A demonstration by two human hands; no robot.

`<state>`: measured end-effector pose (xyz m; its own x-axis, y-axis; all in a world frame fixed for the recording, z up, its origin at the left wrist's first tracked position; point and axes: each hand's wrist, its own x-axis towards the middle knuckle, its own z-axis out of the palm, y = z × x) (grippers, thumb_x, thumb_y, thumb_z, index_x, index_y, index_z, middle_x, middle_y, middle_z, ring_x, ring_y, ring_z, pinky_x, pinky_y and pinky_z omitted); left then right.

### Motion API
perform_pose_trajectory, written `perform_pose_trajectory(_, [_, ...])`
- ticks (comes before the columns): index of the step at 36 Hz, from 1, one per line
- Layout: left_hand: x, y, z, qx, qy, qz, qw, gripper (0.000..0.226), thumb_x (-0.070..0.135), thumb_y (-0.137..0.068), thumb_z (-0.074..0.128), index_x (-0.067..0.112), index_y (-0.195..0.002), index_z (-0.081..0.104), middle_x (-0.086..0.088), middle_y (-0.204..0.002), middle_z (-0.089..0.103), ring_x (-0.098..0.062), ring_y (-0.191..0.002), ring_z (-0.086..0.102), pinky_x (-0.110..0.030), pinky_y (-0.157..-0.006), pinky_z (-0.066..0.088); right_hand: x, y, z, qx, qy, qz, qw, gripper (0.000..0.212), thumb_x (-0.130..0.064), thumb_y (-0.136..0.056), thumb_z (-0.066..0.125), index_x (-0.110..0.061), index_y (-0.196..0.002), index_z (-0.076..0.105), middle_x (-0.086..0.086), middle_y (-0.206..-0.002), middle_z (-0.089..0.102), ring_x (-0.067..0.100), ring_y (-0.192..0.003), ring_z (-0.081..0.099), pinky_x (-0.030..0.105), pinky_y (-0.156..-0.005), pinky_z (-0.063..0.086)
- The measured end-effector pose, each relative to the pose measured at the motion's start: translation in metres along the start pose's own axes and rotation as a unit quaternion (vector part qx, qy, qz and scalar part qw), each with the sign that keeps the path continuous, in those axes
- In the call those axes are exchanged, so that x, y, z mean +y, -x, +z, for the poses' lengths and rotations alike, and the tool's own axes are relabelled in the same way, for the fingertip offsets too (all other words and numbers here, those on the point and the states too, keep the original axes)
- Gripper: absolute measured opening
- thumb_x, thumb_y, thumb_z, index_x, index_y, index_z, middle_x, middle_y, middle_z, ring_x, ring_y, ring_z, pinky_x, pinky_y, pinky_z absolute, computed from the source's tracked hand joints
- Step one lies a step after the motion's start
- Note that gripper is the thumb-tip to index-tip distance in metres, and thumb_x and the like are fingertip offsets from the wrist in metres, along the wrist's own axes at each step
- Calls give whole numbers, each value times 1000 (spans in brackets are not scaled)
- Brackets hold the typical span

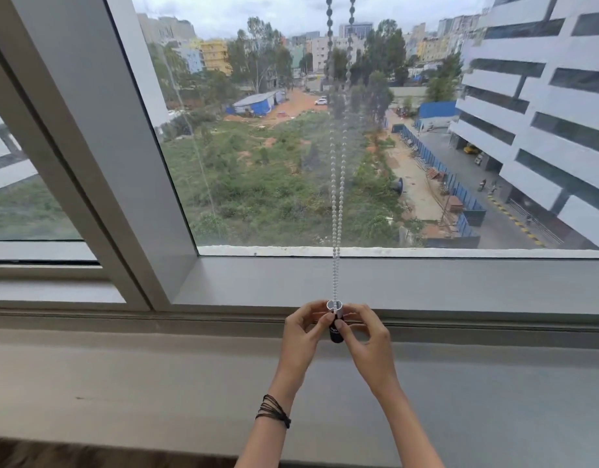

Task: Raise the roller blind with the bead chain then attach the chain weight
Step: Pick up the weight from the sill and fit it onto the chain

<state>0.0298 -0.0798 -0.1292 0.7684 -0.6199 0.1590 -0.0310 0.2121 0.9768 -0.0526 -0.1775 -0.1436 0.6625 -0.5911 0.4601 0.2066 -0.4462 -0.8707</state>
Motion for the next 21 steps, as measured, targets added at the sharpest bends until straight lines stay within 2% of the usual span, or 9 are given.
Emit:
perform_pose_trajectory(6, [-3,1,-1,7,-41,22,999,19,13,-85,66,27,-96,72,1,-95,75,-14,-91,69,-20,-77,53,-1,1,0,1,-17,20,1000,17,-10,-83,67,-22,-95,63,-7,-92,67,8,-86,65,13,-75,49])
perform_pose_trajectory(11, [-5,1,-1,8,-78,48,996,19,16,-85,67,30,-97,72,4,-97,75,-14,-93,69,-23,-80,54,-1,2,0,3,-20,30,999,17,-9,-83,67,-21,-95,64,-6,-92,67,9,-86,65,16,-75,51])
perform_pose_trajectory(17, [-4,0,-2,8,-86,55,995,23,13,-85,67,34,-94,71,7,-96,75,-10,-93,69,-18,-78,52,-2,3,0,11,-24,31,999,19,-7,-84,66,-21,-96,64,-6,-93,68,6,-87,65,14,-75,50])
perform_pose_trajectory(21, [-5,0,-3,17,-99,54,994,22,14,-86,66,34,-93,71,8,-96,74,-10,-94,68,-21,-82,52,-1,4,-1,17,-22,26,999,20,-9,-86,64,-26,-96,64,-9,-94,68,8,-91,65,14,-76,50])
